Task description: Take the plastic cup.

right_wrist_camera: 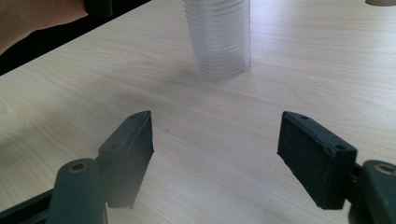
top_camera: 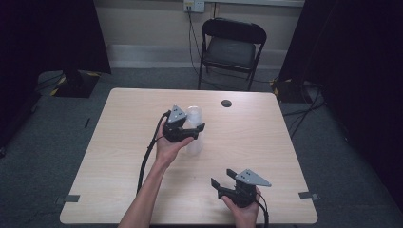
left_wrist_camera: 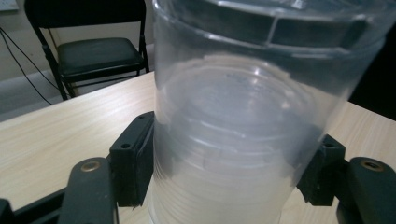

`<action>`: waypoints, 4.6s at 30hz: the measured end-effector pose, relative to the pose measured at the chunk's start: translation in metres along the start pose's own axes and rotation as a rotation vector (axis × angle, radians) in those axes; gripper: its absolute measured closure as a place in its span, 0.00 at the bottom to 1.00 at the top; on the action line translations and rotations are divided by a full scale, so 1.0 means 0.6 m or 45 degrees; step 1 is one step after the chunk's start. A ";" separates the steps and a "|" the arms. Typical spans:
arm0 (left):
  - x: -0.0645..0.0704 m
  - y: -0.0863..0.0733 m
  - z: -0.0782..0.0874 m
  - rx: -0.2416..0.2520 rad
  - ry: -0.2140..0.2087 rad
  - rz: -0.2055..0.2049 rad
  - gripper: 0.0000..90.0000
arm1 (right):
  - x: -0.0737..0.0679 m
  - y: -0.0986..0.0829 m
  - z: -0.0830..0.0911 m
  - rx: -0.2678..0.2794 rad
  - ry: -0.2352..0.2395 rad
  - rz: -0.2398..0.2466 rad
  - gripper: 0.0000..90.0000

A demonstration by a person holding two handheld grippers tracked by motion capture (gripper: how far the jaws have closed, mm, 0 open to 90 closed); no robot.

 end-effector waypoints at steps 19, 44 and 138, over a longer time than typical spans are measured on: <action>0.003 0.022 0.016 0.122 0.029 -0.029 0.38 | 0.001 0.000 0.001 0.022 -0.004 0.001 0.29; -0.003 0.064 0.054 0.212 -0.009 0.048 0.39 | 0.000 0.001 -0.001 0.021 0.006 0.001 0.29; 0.076 -0.159 0.198 -0.025 -0.319 0.542 0.41 | -0.087 0.014 -0.050 0.123 0.273 0.297 0.63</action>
Point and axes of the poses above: each handheld gripper's, and its own axes: z roughly backward along the jaws, y roughly out of its top, x roughly to its right, the point moved 2 cm from there along -z, roughly forward along the jaws, and after that the axes turned 3 degrees about y, right-handed, at the moved point
